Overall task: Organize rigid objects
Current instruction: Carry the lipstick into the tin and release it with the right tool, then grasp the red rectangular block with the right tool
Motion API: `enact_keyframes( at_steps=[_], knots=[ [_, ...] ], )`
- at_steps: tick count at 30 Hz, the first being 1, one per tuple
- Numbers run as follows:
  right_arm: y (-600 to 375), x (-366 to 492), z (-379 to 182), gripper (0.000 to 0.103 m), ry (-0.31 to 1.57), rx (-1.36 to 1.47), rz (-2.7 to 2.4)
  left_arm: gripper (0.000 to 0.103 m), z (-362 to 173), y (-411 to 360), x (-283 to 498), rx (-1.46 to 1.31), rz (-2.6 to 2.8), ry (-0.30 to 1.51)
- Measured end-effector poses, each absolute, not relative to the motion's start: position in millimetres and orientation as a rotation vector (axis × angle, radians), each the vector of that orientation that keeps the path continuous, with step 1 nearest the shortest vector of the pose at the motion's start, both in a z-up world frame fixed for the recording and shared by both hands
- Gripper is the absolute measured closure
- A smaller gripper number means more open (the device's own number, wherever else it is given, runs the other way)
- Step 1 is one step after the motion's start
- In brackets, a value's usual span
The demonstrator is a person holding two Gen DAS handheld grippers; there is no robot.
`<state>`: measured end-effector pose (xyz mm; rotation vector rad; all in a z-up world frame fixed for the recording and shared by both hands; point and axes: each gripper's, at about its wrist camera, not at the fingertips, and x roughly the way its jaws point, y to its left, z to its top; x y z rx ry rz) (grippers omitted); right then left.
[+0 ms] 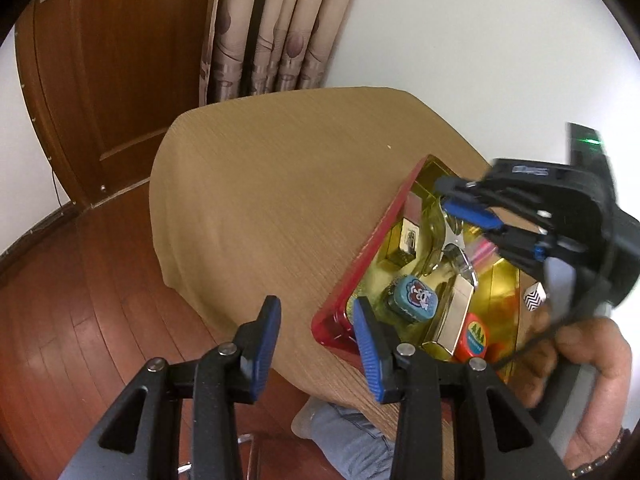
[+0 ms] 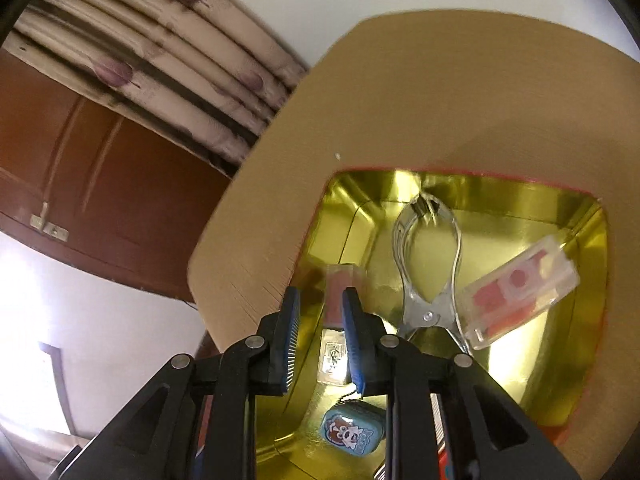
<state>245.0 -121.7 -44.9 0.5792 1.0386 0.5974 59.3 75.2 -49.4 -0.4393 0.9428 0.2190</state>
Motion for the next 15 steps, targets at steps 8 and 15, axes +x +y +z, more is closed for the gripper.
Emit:
enact_keyframes(
  at_steps=[8, 15],
  knots=[
    [-246.5, 122.9, -32.4, 0.053, 0.823, 0.415, 0.370, 0.065, -37.7, 63.1, 52.7, -0.372, 0.226, 0.895],
    [-397.7, 40.0, -112.5, 0.050, 0.934, 0.488, -0.019, 0.065, -24.5, 48.7, 39.3, -0.345, 0.226, 0.839]
  ],
)
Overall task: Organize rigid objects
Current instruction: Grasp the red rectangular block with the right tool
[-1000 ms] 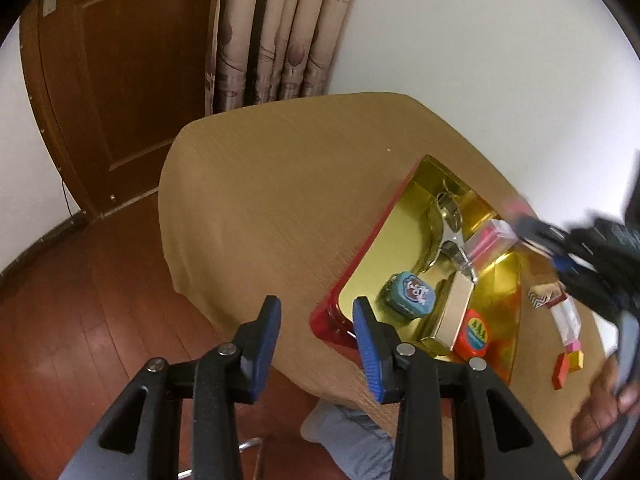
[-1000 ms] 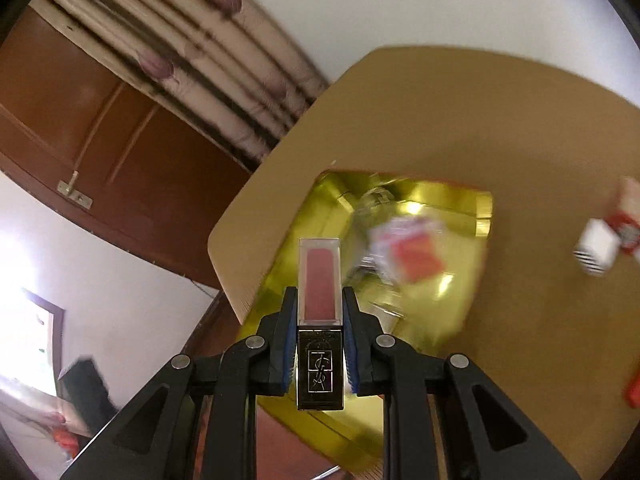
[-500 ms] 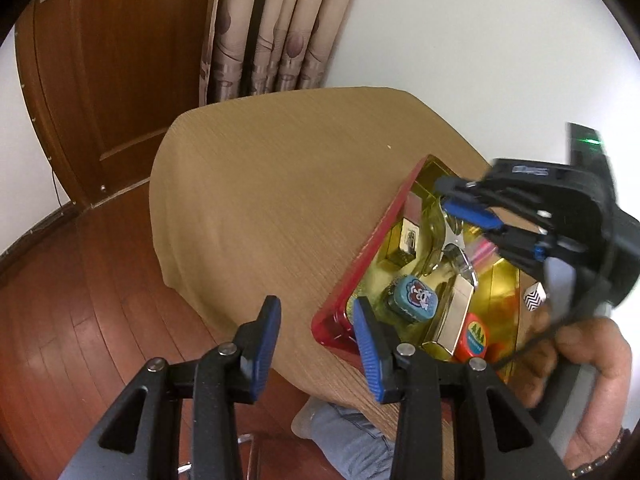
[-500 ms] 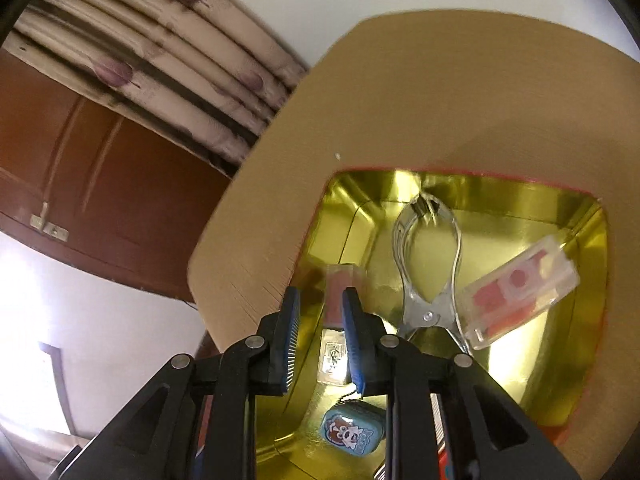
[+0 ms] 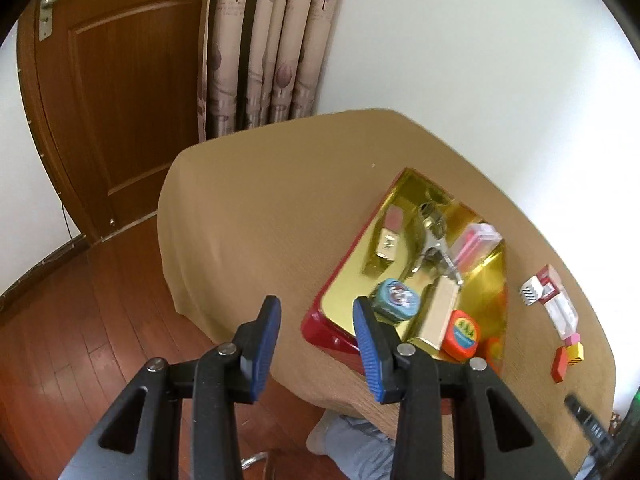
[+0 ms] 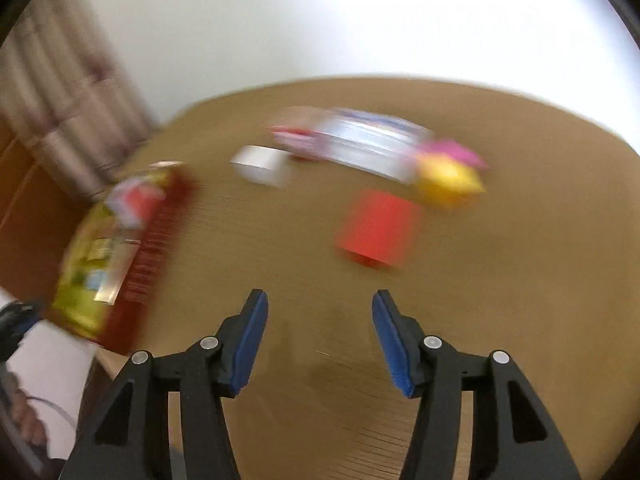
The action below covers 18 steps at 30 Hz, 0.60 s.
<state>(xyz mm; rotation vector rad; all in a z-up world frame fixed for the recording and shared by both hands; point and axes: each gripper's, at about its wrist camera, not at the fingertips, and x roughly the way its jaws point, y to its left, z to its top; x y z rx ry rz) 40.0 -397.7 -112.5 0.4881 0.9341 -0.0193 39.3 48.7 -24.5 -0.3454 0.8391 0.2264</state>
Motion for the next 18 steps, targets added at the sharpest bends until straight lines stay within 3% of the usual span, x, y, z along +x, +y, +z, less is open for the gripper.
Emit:
enact_keyframes(
  at_steps=[6, 12, 18],
  knots=[
    [-431.2, 42.3, -122.4, 0.050, 0.925, 0.649, -0.002, 0.065, -11.3, 6.0, 16.9, -0.221, 0.198, 0.756],
    [-411.6, 78.4, -113.6, 0.046, 0.917, 0.611, 0.007, 0.062, -18.4, -38.0, 10.7, -0.038, 0.149, 0.757],
    [-394.4, 112.8, -116.5, 0.046, 0.964, 0.543, -0.064, 0.062, -22.2, -39.9, 15.0, -0.036, 0.137, 0.770]
  ],
)
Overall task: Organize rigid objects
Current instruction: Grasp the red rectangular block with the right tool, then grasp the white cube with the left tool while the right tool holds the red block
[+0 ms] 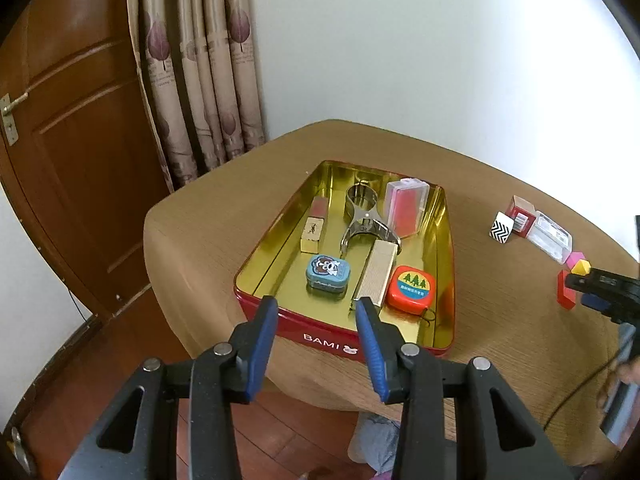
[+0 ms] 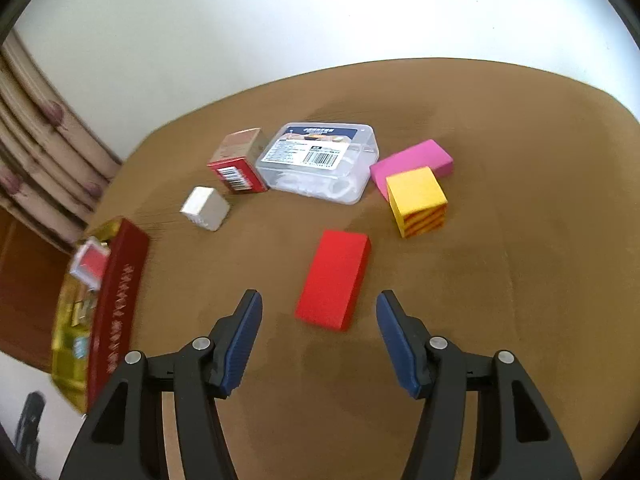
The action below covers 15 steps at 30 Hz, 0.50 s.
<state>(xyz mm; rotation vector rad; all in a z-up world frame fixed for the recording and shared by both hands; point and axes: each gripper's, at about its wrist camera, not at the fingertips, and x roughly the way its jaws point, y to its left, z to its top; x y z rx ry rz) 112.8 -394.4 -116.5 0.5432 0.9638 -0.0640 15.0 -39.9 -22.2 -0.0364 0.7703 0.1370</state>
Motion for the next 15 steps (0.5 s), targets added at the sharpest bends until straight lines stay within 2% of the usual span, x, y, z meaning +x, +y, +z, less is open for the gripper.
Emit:
enact_keyframes(
  at_steps=[4, 6, 7, 8, 15],
  knots=[
    [-390.0, 128.0, -125.1, 0.047, 0.996, 0.498, -0.108, 0.062, -27.1, -35.6, 20.2, -0.059, 0.124, 0.803],
    [-385.3, 132.0, -125.6, 0.058, 1.009, 0.445, -0.131, 0.062, -29.6, -37.0, 21.8, -0.058, 0.118, 0.822],
    [-384.6, 132.8, -125.8, 0.070, 1.018, 0.425, -0.145, 0.062, -30.4, -37.6, 21.9, -0.060, 0.114, 0.828],
    [-385.2, 132.6, -125.7, 0.073, 1.020, 0.425, -0.143, 0.062, -31.1, -38.1, 22.4, -0.060, 0.106, 0.832],
    [-399.1, 95.1, -117.8, 0.074, 0.995, 0.409, -0.061, 0.062, -28.1, -42.0, 16.8, -0.042, 0.106, 0.810]
  ],
)
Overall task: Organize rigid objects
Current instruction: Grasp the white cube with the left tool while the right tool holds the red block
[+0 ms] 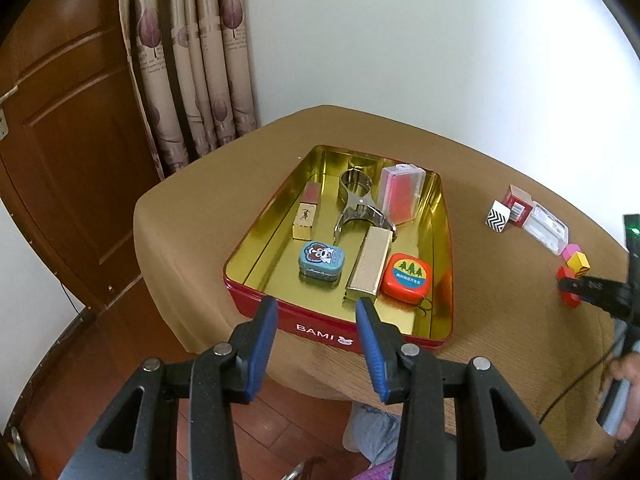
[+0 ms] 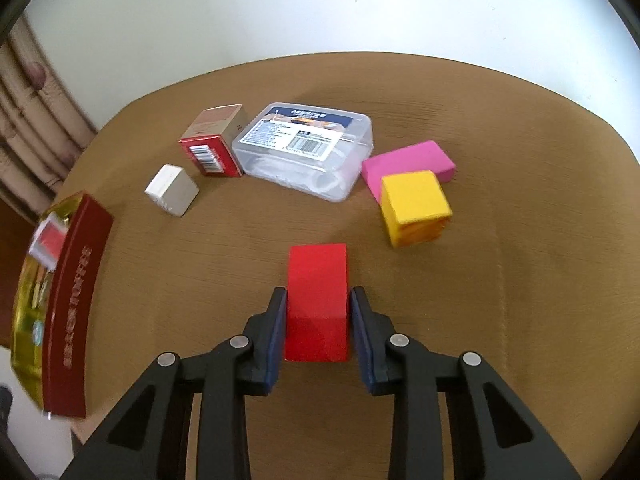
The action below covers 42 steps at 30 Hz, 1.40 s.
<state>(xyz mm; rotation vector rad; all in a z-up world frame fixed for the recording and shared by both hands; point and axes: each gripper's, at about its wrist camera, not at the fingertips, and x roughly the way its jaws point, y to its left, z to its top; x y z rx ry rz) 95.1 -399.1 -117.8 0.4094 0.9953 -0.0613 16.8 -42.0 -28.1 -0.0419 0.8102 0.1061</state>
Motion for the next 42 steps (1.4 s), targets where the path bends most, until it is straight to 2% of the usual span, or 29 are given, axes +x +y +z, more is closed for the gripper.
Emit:
enact_keyframes(
  at_steps=[6, 11, 12, 14, 21, 29, 42],
  knots=[
    [-439.6, 41.3, -107.9, 0.074, 0.954, 0.334, -0.130, 0.062, -24.4, -63.7, 11.2, -0.002, -0.022, 0.797],
    [-497.1, 12.9, -126.8, 0.074, 0.955, 0.301, -0.268, 0.061, -5.1, -102.5, 4.0, 0.073, -0.181, 0.733],
    [-507.8, 10.6, -130.5, 0.074, 0.957, 0.306, -0.288, 0.059, -1.5, -111.0, 8.3, 0.081, -0.225, 0.736],
    [-525.8, 7.3, -137.2, 0.075, 0.958, 0.314, -0.320, 0.049, 3.7, -130.5, 24.2, 0.077, -0.315, 0.766],
    [-546.7, -2.4, -146.1, 0.075, 0.898, 0.349, -0.326, 0.049, 9.0, -205.1, 100.5, 0.149, -0.384, 0.833],
    [-553.9, -5.9, -155.7, 0.075, 0.849, 0.387, -0.285, 0.049, -31.9, -253.8, 193.2, 0.279, -0.298, 0.929],
    [-554.5, -14.3, -152.7, 0.075, 0.838, 0.417, -0.243, 0.049, -78.3, -273.2, 243.1, 0.334, -0.409, 1.055]
  ],
)
